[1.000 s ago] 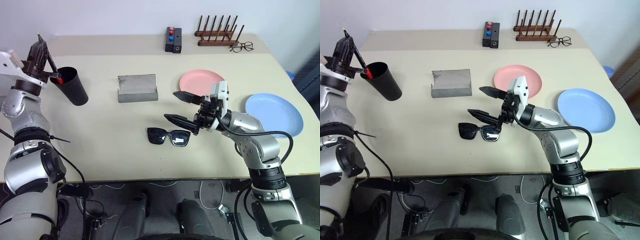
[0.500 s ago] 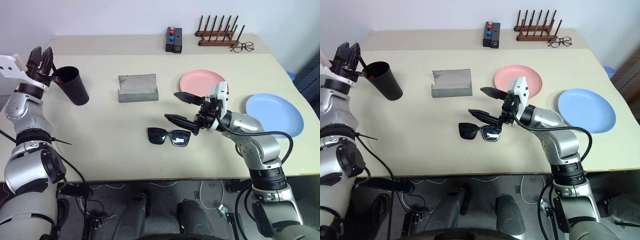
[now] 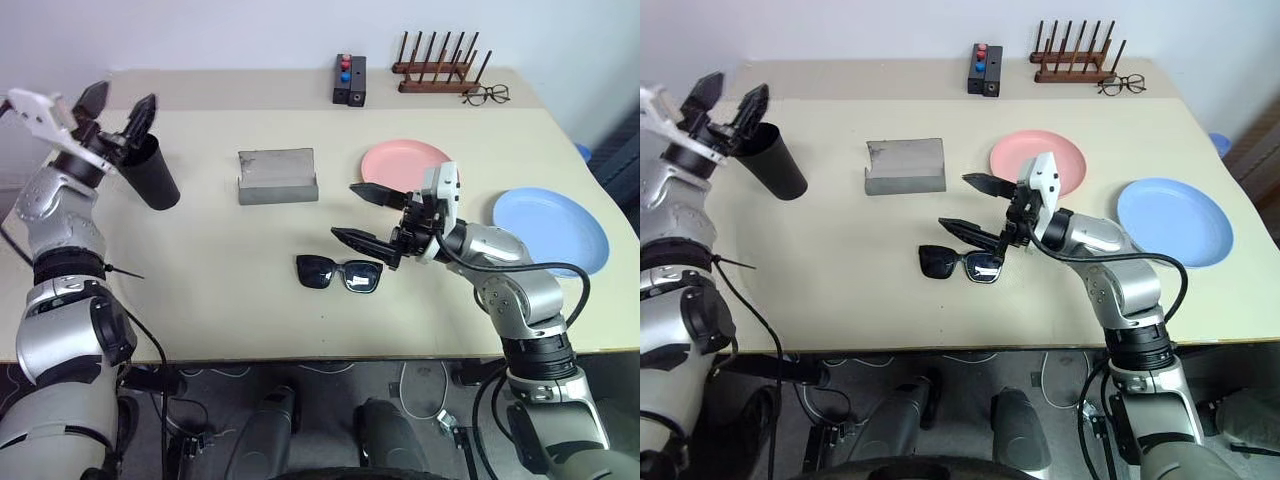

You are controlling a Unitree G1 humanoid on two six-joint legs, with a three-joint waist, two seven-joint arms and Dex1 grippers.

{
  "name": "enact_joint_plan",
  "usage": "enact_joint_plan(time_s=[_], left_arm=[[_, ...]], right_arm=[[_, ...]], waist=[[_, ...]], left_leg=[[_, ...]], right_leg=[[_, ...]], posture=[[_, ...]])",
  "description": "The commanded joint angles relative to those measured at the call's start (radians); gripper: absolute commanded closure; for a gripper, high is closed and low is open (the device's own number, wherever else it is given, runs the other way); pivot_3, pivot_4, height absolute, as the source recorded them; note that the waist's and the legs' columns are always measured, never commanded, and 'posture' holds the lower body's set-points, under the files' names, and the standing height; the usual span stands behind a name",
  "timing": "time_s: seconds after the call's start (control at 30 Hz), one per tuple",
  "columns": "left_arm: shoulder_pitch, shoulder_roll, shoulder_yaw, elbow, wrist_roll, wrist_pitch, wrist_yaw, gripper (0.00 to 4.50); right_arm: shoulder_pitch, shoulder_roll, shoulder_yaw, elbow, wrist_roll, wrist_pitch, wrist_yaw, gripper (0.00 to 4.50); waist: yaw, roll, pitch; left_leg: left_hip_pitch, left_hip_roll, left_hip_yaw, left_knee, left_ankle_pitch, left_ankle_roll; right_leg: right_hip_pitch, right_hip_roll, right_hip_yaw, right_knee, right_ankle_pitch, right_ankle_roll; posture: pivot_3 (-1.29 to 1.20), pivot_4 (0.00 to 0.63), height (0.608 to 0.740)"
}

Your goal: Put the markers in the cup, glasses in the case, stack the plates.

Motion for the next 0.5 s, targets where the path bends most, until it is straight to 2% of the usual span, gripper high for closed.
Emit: enact_joint_plan(time_s=[0.03, 0.13, 0.23, 0.37, 0.5], left_arm=[[-0.056, -0.029, -0.122, -0.099, 0.053, 0.117, -0.075, 0.04], [-0.09, -0.065, -0.226, -0.068, 0.134, 0.134, -0.114, 0.04], [-0.146, -0.107, -0.314, 0.051, 0.235, 0.107, -0.092, 0.04], [-0.182, -0.148, -0.395, 0.175, 0.334, 0.049, -0.094, 0.04], [-0.216, -0.18, -0.406, 0.257, 0.368, 0.059, -0.096, 0.04]], right_arm=[[-0.053, -0.005, -0.067, 0.084, -0.042, -0.097, -0.023, 0.0], [-0.102, 0.029, -0.11, 0.17, -0.07, -0.169, -0.096, 0.0], [-0.085, 0.018, -0.11, 0.176, -0.087, -0.197, -0.08, 0.0], [-0.033, -0.008, -0.114, 0.148, -0.085, -0.195, -0.052, 0.0], [0.044, -0.052, -0.125, 0.094, -0.075, -0.174, -0.021, 0.0]], waist=[[0.001, 0.0, 0.0], [-0.005, 0.0, 0.0], [-0.007, 0.0, 0.0], [-0.013, 0.0, 0.0], [-0.017, 0.0, 0.0]], left_leg=[[0.0, 0.0, 0.0, 0.0, 0.0, 0.0], [0.001, 0.0, 0.0, 0.0, 0.0, 0.0], [0.0, 0.001, 0.0, -0.001, 0.0, 0.0], [0.0, 0.001, 0.001, -0.001, 0.0, 0.0], [0.0, 0.001, 0.001, -0.001, 0.0, 0.0]], right_leg=[[0.001, 0.0, 0.0, 0.0, 0.0, 0.0], [0.001, 0.001, 0.0, 0.001, 0.0, 0.0], [-0.001, 0.002, 0.001, 0.001, 0.0, 0.0], [-0.001, 0.002, 0.001, 0.001, 0.0, 0.0], [-0.001, 0.002, 0.001, 0.001, 0.0, 0.0]], posture=[[0.0, 0.15, 0.74], [0.0, 0.15, 0.74], [0.0, 0.15, 0.74], [0.0, 0.15, 0.74], [0.0, 0.15, 0.74]])
